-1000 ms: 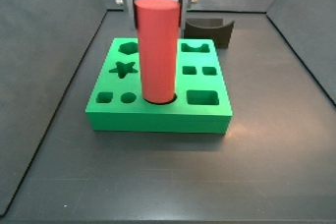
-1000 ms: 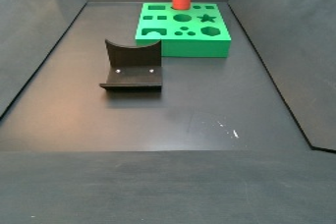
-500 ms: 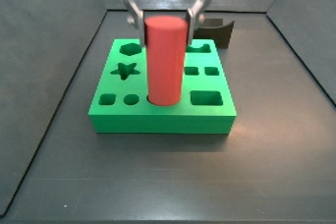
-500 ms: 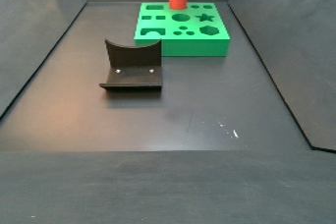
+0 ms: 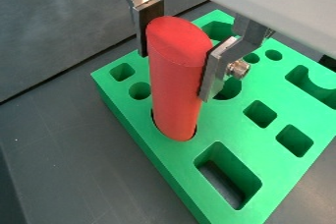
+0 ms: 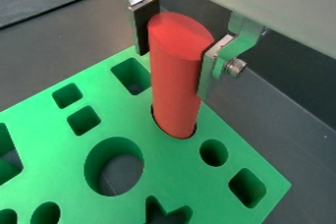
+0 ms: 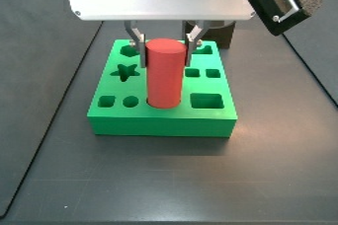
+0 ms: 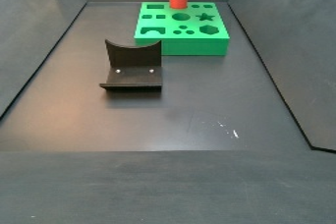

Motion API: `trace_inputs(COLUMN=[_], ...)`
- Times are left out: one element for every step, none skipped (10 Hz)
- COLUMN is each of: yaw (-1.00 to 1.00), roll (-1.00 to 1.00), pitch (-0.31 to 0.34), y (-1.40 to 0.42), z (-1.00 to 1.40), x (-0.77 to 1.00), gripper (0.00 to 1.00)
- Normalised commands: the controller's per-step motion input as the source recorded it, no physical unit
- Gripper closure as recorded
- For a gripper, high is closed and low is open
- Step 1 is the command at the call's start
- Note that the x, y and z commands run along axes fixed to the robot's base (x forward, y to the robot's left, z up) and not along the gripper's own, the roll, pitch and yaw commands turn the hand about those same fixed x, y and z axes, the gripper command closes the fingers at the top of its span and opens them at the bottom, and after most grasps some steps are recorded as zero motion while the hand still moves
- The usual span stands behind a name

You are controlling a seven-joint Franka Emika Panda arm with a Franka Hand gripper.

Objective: Insert the oval object.

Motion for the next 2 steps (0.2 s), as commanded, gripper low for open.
trace_inputs(yaw=[0.0,0.0], roll=[0.0,0.0], pitch=[0.0,0.0], y=[0.0,0.0], z=[-0.07,0.0], x=[0.0,0.0], gripper=[1.0,1.0])
